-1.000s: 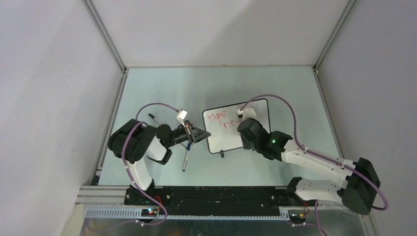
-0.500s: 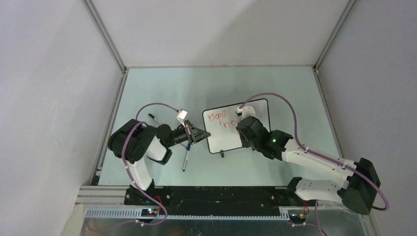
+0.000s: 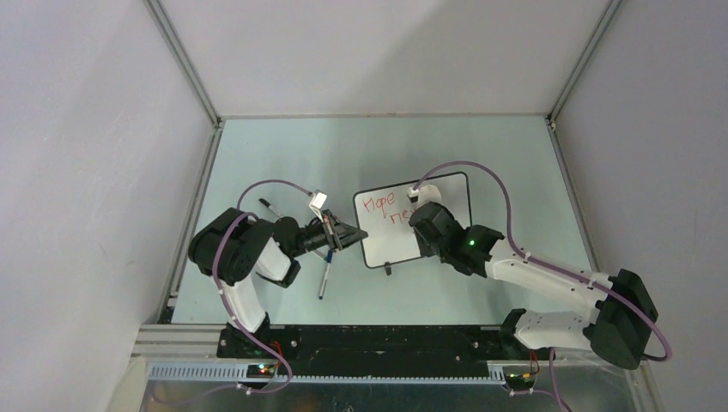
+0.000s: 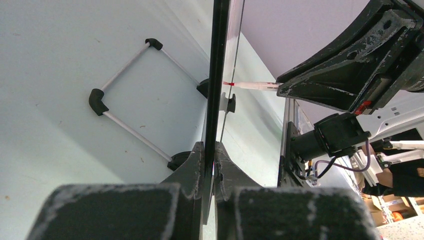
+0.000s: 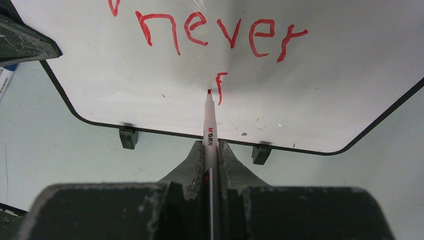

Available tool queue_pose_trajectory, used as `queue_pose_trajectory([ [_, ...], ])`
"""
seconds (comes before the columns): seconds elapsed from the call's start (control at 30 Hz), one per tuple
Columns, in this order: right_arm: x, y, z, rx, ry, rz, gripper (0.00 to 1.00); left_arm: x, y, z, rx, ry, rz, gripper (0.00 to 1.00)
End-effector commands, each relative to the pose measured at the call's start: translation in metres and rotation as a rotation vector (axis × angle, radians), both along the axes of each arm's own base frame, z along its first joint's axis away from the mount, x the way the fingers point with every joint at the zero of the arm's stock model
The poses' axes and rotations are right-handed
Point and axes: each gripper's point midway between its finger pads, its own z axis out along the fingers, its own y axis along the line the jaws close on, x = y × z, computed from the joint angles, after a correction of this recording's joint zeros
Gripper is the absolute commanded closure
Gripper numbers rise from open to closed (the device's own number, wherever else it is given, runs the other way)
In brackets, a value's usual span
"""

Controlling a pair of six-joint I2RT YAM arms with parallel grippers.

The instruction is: Write a sentence on the whiteboard

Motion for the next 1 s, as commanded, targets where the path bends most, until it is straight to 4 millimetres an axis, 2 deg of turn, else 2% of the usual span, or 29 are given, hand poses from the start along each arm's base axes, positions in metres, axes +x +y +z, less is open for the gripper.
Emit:
queue_pose_trajectory([
  [0.0,0.018,0.008,0.023,0.038,-0.075,-0.032,1.00,0.001,-0.002,0.010,-0.019,-0.040,-0.001,1.00],
  [0.73,0.023,-0.013,0.029,0.010,-0.106,-0.113,1.00,0.001,-0.002,0.010,-0.019,-0.042,-0.003,1.00],
  [0.97,0.020,-0.011,0.033,0.035,-0.100,-0.095,1.00,0.001,-0.003,0.010,-0.019,-0.040,-0.003,1.00],
])
